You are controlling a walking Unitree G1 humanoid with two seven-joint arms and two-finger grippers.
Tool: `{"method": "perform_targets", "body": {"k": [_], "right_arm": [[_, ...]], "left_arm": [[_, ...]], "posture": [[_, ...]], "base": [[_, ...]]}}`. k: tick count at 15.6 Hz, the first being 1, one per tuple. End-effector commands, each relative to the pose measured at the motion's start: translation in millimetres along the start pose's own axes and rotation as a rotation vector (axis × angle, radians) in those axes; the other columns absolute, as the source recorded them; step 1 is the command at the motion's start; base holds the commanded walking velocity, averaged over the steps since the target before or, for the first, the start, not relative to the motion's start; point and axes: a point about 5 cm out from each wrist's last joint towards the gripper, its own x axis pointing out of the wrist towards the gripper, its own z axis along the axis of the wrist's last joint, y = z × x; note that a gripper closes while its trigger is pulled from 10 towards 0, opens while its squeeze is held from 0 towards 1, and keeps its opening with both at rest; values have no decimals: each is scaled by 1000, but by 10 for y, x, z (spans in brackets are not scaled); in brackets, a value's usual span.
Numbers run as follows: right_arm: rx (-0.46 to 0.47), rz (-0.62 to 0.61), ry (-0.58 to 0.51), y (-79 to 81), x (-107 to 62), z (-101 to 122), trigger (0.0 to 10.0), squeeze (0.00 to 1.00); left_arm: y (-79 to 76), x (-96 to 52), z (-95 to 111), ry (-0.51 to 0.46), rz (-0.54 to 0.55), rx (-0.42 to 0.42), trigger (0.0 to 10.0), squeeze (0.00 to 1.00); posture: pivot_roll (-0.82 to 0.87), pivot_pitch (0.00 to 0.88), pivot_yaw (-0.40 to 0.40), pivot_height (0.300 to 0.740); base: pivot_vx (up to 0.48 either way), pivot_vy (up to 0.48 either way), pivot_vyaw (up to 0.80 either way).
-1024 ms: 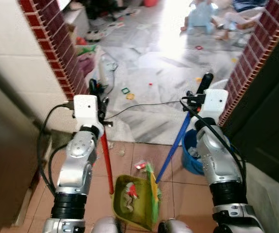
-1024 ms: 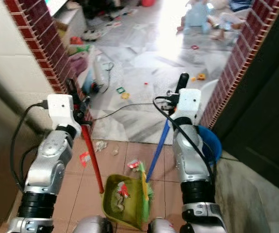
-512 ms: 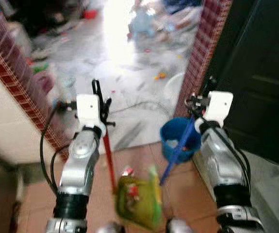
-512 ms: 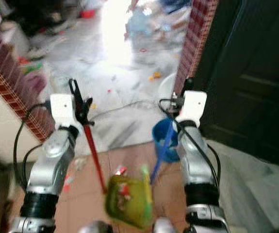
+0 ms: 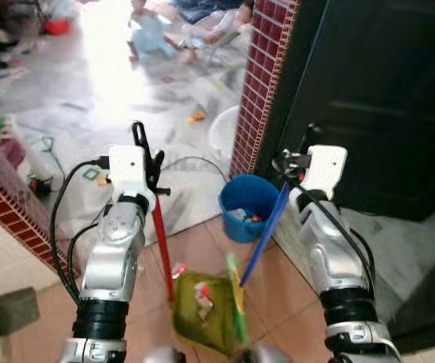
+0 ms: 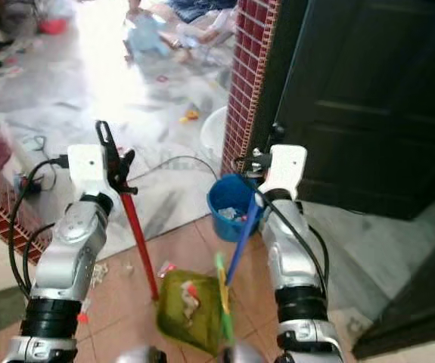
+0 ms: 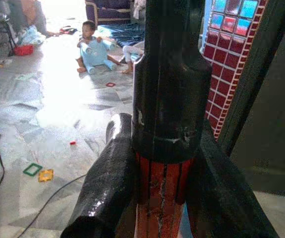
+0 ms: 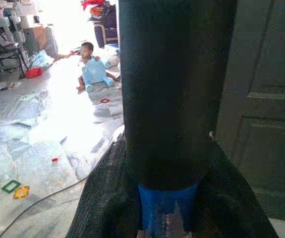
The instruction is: Sweep floor
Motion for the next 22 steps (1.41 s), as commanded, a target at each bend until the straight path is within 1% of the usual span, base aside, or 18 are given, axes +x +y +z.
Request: {"method": "perform_targets", "body": {"k": [1, 4, 6, 10, 18, 20, 22], "right_arm": [[12, -3, -37, -26, 22, 92, 10000, 0], [13, -2, -38, -23, 22, 88, 10000, 0], [7, -1, -40, -23, 26, 91, 10000, 0], [1, 3, -43, -27, 22, 94, 10000, 0], [-9, 16, -45, -21, 24, 98, 10000, 0], [-10, 16, -45, -25, 24, 98, 10000, 0], [-11, 11, -49, -54, 27, 109, 10000, 0]], "left_arm": [[-85, 13, 162, -78, -34, -12, 10000, 0], [-92, 8, 201, -97, -35, -9, 10000, 0], [-105, 6, 225, -109, -40, -22, 10000, 0], [-122, 9, 222, -107, -43, -28, 10000, 0], [-96, 16, 220, -106, -26, -36, 10000, 0], [-73, 13, 229, -115, -2, -28, 10000, 0], [12, 20, 260, -137, 58, -30, 10000, 0]], "posture": [[-88, 0, 31, 740], [-86, 0, 31, 740], [-87, 0, 32, 740], [-90, 0, 33, 740], [-88, 0, 27, 740], [-88, 0, 27, 740], [-89, 0, 27, 740]], "base": [[0, 0, 0], [0, 0, 0], [0, 0, 0], [0, -282, 0], [0, -293, 0], [0, 0, 0], [0, 0, 0]]}}
